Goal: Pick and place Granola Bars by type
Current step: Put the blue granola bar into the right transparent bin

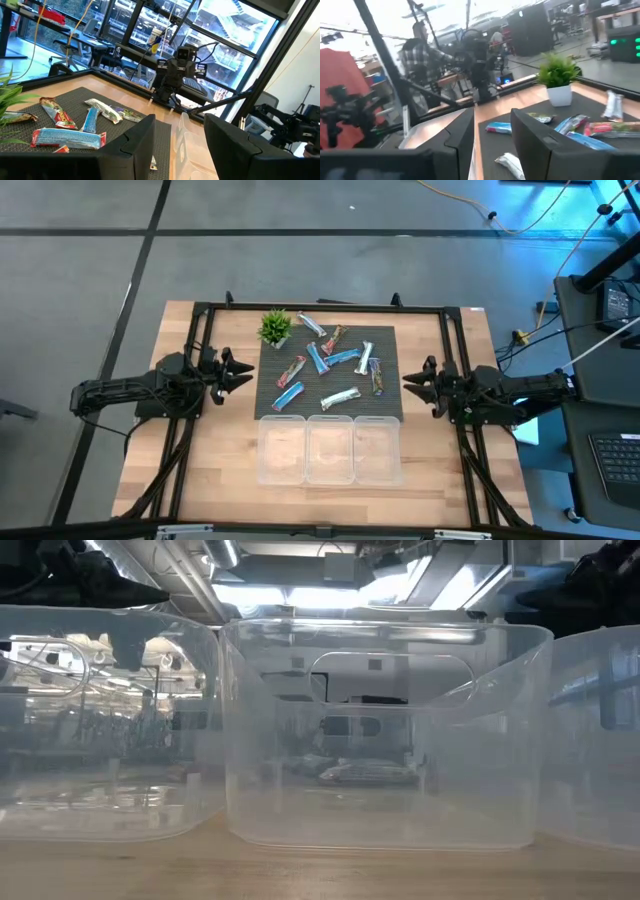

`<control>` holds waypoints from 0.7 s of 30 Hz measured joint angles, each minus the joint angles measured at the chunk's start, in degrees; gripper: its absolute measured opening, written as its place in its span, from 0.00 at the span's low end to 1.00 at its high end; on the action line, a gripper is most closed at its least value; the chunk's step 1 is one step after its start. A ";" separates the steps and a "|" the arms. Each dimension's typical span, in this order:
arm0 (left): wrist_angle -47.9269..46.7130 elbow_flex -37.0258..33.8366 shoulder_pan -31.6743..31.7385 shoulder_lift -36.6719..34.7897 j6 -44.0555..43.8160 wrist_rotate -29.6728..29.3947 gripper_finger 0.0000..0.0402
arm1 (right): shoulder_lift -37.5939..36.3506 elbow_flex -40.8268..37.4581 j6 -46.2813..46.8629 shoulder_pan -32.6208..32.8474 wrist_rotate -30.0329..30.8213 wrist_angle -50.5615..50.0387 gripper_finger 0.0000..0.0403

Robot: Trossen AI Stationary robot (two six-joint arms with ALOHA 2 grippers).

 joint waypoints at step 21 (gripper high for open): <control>0.04 0.00 0.07 0.01 -0.01 -5.41 0.41 | 0.04 -0.02 -0.19 -0.02 13.45 8.64 0.77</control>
